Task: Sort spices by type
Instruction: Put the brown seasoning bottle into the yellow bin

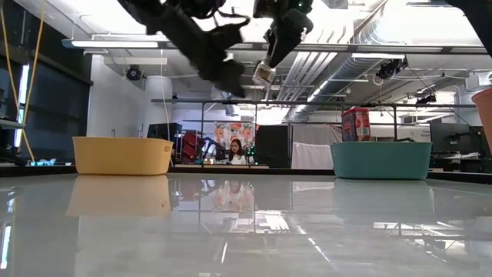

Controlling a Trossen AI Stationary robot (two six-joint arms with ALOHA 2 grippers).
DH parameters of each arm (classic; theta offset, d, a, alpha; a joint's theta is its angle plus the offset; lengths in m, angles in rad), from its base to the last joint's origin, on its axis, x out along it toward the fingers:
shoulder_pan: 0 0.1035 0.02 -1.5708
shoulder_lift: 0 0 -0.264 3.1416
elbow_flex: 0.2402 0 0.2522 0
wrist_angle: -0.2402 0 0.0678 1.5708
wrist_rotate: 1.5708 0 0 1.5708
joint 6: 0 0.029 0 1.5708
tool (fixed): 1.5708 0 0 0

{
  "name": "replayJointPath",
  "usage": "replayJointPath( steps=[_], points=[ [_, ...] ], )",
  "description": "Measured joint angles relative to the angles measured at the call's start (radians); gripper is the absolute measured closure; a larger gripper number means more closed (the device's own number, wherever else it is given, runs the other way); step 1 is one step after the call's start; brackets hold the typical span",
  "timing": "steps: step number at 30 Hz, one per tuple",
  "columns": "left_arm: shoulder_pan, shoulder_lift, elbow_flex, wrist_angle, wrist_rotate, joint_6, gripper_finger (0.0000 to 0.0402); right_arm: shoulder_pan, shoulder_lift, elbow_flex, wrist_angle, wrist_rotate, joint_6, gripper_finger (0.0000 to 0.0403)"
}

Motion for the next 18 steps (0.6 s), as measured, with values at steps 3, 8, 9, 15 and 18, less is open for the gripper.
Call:
replayJointPath(
  steps=[3, 8, 9, 15, 18],
  points=[
    [0.022, -0.067, -0.047, -0.135, 0.009, -0.17, 0.015, -0.022, 0.0, 0.0, 0.001, -0.009, 0.015, 0.0233],
    [0.022, -0.238, -0.249, -0.161, 0.018, -0.422, 0.0149, -0.056, 0.013, 0.0, 0.005, -0.053, 0.083, 0.0233],
    [0.015, -0.282, -0.286, -0.158, 0.018, -0.465, 0.0149, -0.059, 0.024, 0.0, 0.002, -0.055, 0.11, 0.0233],
    [-0.031, -0.494, -0.404, -0.151, -0.01, -0.636, 0.0149, -0.017, 0.157, 0.0, -0.035, -0.181, 0.231, 0.0233],
    [-0.035, -0.558, -0.405, -0.138, -0.057, -0.644, 0.0149, 0.044, 0.239, 0.0, -0.037, -0.182, 0.243, 0.0233]
  ],
)
